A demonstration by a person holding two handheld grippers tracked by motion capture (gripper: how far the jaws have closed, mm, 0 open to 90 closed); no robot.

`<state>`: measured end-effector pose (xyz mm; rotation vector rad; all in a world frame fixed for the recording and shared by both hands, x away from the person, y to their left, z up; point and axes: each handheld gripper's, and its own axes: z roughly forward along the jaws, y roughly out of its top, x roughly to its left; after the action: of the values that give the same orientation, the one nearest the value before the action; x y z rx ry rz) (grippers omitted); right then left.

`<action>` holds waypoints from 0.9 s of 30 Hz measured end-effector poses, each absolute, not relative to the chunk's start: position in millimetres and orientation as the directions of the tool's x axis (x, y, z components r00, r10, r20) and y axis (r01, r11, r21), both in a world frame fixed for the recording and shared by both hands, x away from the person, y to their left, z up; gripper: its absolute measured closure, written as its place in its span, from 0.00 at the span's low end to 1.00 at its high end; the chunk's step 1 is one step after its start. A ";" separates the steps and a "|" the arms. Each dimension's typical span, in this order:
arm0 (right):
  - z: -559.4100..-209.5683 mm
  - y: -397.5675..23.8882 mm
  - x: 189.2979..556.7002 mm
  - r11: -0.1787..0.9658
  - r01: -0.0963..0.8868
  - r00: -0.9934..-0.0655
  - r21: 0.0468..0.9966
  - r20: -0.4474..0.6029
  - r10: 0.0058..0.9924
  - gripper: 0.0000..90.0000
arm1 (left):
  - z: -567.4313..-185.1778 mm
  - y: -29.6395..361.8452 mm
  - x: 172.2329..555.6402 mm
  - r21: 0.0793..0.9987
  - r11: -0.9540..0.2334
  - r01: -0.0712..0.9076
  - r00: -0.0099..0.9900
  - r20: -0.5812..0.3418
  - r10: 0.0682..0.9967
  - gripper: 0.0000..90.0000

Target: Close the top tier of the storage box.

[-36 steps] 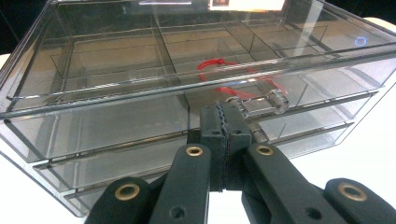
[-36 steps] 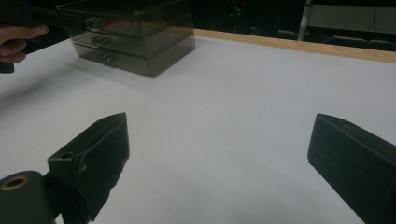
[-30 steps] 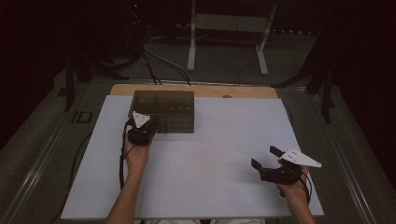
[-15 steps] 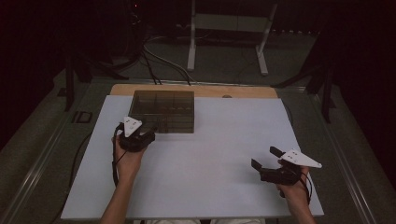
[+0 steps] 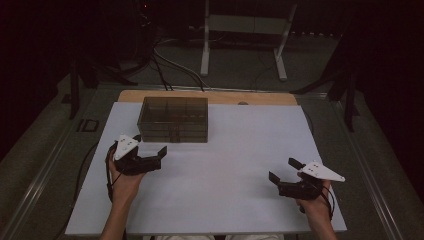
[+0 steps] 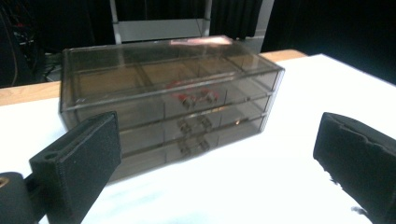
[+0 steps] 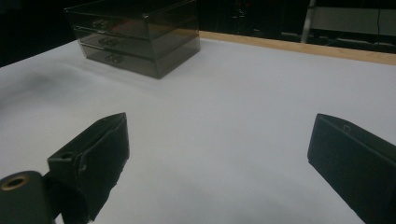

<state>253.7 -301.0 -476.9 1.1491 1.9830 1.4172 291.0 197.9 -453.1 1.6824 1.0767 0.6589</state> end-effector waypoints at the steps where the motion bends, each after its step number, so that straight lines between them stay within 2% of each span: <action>1: -476.8 -301.2 253.3 0.127 0.370 -0.556 0.920 0.109 0.824 0.06 | -454.3 199.5 288.5 0.931 -0.119 0.345 0.458 -0.056 0.887 0.03; 15: -476.0 -298.7 250.0 0.118 0.350 -0.563 0.929 0.108 0.819 0.06 | -466.1 213.2 260.8 0.935 -0.147 0.324 0.520 -0.046 0.853 0.03; 27: -477.3 -305.3 239.3 0.104 0.333 -0.546 0.937 0.102 0.832 0.05 | -469.2 216.8 252.5 0.943 -0.139 0.303 0.509 -0.036 0.860 0.03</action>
<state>239.3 -305.3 -477.3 1.1338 1.9301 1.4431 252.5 216.8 -469.2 1.6939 0.9954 0.6589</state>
